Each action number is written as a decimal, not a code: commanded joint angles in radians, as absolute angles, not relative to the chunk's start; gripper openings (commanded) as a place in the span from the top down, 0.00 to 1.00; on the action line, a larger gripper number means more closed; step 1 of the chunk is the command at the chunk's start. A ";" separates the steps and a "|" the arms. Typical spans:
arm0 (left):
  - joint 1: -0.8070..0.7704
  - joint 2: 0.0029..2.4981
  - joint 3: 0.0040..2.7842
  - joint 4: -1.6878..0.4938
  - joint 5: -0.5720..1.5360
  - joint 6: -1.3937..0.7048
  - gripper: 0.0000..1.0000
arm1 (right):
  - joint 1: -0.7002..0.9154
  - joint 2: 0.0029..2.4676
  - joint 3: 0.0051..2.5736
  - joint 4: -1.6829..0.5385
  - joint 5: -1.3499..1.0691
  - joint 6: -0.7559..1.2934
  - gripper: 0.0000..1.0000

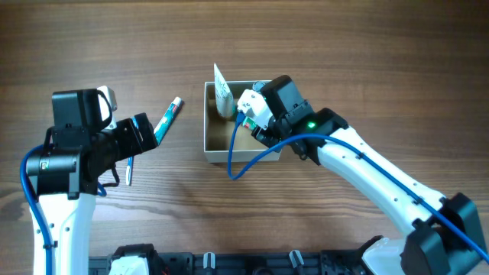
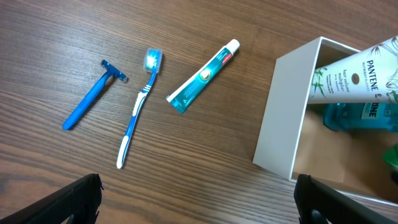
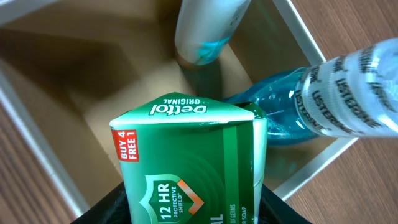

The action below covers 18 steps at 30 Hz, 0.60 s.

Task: Pack container
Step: 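Place the green deodorant box into the box front, withdraw right arm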

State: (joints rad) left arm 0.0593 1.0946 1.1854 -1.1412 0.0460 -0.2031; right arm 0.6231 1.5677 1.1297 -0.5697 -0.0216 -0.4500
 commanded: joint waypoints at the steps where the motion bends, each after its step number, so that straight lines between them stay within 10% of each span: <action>1: 0.064 1.085 1.202 -1.146 0.025 -0.191 0.00 | 0.627 1.613 1.141 -0.537 0.003 -0.438 0.90; 8: 0.064 1.085 1.202 -1.145 0.025 -0.191 0.00 | 0.632 1.608 1.148 -0.535 0.003 -0.447 0.15; 12: 0.064 1.085 1.202 -1.145 0.025 -0.191 0.00 | 0.630 1.501 1.182 -0.531 0.007 -0.395 0.10; 18: 0.064 1.089 1.202 -1.130 0.027 -0.186 0.00 | 0.336 1.196 1.184 -0.683 0.084 0.300 0.00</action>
State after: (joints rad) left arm 0.0593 1.0946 1.1854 -1.1408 0.0460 -0.2031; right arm 0.4828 1.2446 1.1736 -0.6037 0.0509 -0.0399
